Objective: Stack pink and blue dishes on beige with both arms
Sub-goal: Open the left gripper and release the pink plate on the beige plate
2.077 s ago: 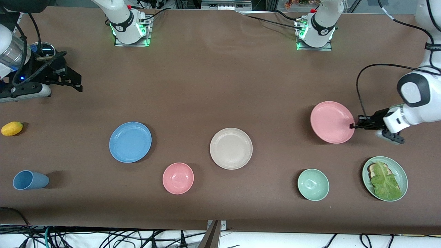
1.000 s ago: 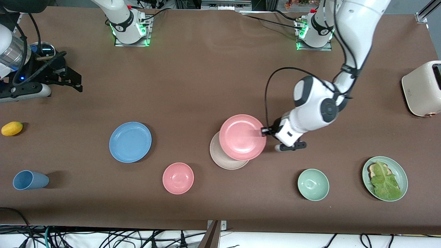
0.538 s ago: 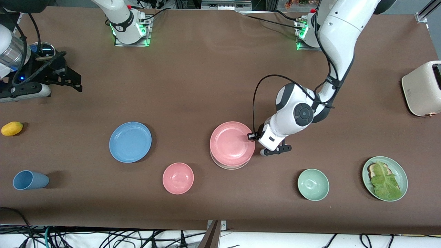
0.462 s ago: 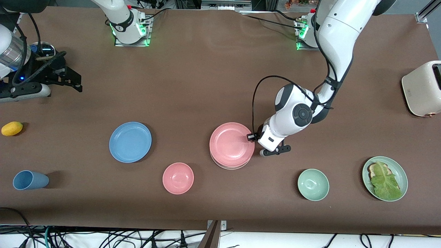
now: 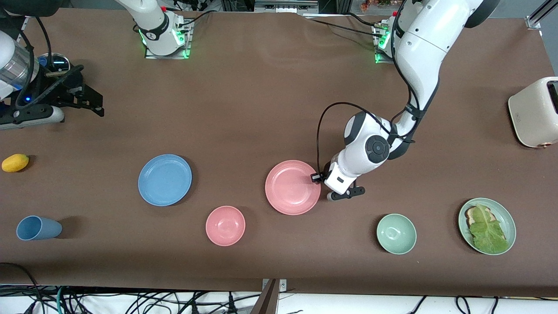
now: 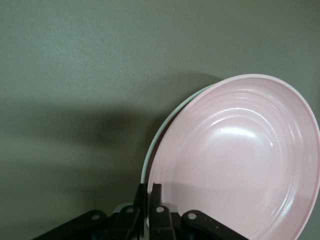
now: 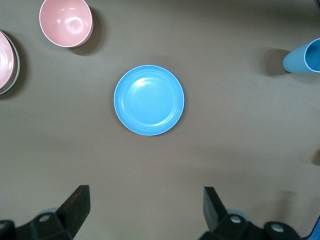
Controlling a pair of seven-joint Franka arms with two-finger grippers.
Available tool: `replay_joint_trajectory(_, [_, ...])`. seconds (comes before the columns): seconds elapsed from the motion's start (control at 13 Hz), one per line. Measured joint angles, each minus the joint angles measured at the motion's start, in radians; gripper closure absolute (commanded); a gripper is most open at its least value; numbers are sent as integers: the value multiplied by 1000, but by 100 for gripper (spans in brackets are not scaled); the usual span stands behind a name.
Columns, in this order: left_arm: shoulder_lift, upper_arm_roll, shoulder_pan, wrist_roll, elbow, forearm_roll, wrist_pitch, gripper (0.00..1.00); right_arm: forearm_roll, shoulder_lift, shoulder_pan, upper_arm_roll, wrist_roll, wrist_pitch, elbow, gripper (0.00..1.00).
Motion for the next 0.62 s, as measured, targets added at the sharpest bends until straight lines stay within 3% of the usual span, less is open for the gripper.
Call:
replay_joint_trajectory(0.08, [1,1,0,-1,2,22,1,100,0,0,0,0,0,0,0,0])
replay_joint_trajectory(0.15, [1,1,0,-1,3,30,1,94,0,0,0,0,0,0,0,0])
replay_joint_trajectory(0.23, [1,1,0,-1,4,33,1,57,0,0,-1,0,0,0,0,0])
replay_joint_trajectory(0.38, [2,1,0,-1,5,33,1,34,0,0,-5,-1,0,0,0,0])
replay_joint_trajectory(0.54, [2,3,0,-2,7,33,1,0,0,1,-11,-5,0,0,0,0])
replay_joint_trajectory(0.62, [2,3,0,-2,7,33,1,0,0,4,-15,-8,0,0,0,0])
